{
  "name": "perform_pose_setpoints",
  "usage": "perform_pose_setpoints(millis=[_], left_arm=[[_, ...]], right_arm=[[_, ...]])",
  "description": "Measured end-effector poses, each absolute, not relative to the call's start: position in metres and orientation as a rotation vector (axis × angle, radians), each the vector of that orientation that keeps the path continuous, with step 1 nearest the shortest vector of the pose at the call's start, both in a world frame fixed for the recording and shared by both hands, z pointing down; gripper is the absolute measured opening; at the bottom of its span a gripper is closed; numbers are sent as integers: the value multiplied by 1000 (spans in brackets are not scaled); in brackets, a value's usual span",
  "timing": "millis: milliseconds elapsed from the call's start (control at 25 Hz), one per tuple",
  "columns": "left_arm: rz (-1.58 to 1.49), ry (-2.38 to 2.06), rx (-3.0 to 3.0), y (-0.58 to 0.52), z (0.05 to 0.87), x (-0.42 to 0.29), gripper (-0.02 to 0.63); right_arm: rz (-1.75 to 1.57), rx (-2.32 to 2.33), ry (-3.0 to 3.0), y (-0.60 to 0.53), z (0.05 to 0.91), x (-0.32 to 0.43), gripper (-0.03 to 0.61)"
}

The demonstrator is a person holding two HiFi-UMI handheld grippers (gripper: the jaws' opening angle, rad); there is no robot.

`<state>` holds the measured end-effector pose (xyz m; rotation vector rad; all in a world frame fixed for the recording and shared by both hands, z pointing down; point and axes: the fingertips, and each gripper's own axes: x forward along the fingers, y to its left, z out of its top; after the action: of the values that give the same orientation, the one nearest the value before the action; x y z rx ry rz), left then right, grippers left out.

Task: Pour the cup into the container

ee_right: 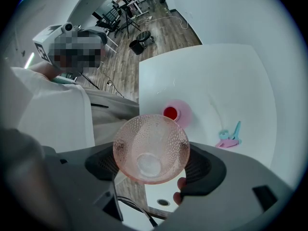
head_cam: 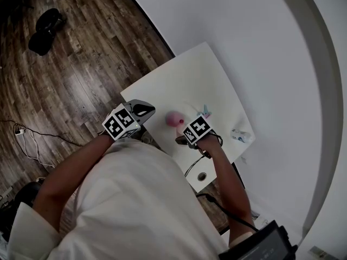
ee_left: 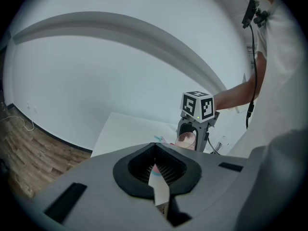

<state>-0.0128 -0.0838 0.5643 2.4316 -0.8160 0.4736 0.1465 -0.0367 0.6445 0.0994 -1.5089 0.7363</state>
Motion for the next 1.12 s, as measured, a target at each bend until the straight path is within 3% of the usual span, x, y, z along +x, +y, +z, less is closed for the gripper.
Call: perform_pose_setpoints(millis=[1120], left_arm=[[454,-825,2420,-80,568,-15,11]], right_arm=[[757,52,-1441,-33,644,151,383]])
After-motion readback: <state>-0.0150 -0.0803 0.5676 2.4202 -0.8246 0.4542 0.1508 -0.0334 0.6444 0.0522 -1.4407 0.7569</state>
